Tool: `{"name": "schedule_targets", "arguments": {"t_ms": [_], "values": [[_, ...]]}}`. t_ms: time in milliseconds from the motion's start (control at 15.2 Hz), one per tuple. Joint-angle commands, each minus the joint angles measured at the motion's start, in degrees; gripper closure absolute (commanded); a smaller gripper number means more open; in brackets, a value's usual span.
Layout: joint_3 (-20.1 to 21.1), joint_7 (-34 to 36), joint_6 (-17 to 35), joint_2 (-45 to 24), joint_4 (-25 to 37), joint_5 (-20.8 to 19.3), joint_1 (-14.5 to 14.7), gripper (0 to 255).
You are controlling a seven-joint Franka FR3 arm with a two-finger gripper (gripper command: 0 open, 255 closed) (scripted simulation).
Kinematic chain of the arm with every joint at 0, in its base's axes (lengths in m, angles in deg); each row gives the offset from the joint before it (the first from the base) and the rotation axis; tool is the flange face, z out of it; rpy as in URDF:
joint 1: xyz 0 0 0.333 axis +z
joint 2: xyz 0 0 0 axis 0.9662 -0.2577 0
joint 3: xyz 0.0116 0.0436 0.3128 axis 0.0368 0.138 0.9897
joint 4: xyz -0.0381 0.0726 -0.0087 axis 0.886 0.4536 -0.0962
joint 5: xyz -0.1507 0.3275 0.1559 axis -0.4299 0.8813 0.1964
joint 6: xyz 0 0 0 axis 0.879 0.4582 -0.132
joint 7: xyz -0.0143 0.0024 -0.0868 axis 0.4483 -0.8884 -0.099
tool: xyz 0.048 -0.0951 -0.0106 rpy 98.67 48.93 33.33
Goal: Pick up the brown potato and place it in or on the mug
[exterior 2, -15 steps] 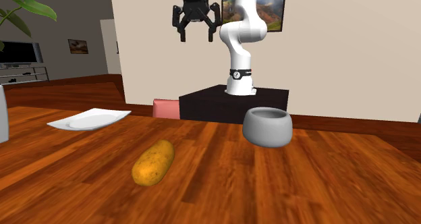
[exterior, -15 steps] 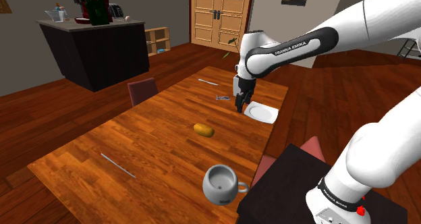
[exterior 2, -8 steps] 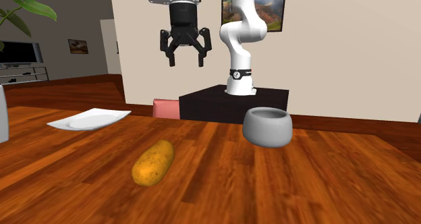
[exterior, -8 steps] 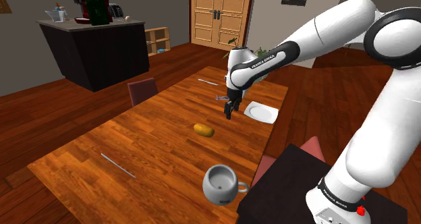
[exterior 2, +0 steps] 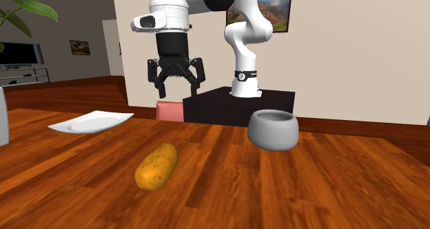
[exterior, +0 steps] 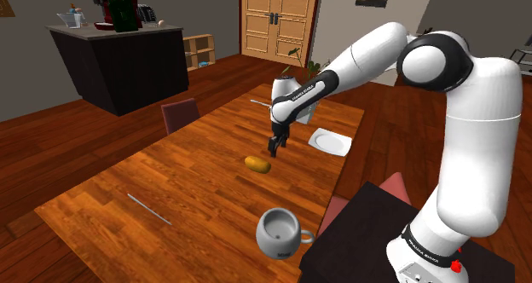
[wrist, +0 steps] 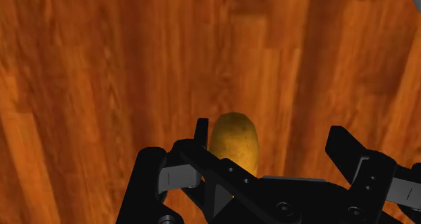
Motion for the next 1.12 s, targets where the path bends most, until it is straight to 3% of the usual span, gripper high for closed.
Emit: {"name": "schedule_targets", "arguments": {"t_ms": [0,528,1056], "values": [[0.2,-0.4,1.0,-4.6,3.6,0.2,0.0,0],[0.9,-1.9,0.8,-22.2,21.2,0.7,-0.2,0],[0.8,-1.9,4.2,-26.6,22.2,0.6,0.0,0]]}}
